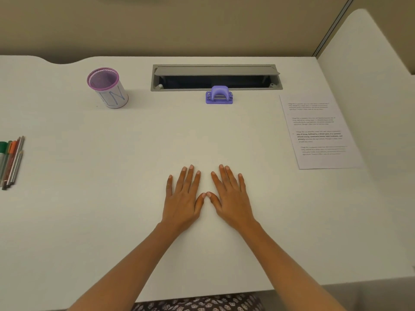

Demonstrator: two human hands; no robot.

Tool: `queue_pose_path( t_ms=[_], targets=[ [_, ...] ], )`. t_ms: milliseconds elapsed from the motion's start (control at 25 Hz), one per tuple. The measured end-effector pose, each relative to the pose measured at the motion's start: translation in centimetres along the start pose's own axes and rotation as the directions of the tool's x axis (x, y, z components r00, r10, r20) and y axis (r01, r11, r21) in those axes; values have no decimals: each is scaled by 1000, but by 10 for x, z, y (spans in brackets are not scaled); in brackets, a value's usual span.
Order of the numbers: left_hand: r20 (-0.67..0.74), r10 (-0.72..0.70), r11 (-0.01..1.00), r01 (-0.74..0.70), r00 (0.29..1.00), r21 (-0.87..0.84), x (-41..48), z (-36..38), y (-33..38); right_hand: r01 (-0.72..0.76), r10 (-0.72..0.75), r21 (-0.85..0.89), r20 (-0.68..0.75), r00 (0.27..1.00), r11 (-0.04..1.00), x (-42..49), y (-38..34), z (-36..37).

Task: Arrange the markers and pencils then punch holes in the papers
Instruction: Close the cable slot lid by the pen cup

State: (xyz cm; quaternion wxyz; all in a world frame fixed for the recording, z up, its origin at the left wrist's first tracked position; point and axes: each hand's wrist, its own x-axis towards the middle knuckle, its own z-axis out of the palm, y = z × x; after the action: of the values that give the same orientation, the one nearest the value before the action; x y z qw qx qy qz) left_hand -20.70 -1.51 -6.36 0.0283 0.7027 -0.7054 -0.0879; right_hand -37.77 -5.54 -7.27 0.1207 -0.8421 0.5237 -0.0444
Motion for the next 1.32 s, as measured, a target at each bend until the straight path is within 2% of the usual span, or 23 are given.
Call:
queue_pose_path(
  t_ms=[200,400,640,960,1320],
  targets=[
    [8,85,996,-85,996,16,7,0,7,47,-47,-21,24,999,999,2,-3,-3],
    [-2,19,1000,-20,1000,-2,30,-2,2,109,-106,-45,66,992,993,36,1,-8],
    [25,8,999,-9,1000,37,66,-11,-14,113,-101,-89,130,986,990,87,8,-18],
    [-6,-51,997,51,999,59,90,-17,-33,-105,116,-110,103,988,988,120,35,-30],
    [-4,-68,997,69,998,26,90,-15,-38,-301,299,-36,-52,953,953,97,34,-18]
  ],
)
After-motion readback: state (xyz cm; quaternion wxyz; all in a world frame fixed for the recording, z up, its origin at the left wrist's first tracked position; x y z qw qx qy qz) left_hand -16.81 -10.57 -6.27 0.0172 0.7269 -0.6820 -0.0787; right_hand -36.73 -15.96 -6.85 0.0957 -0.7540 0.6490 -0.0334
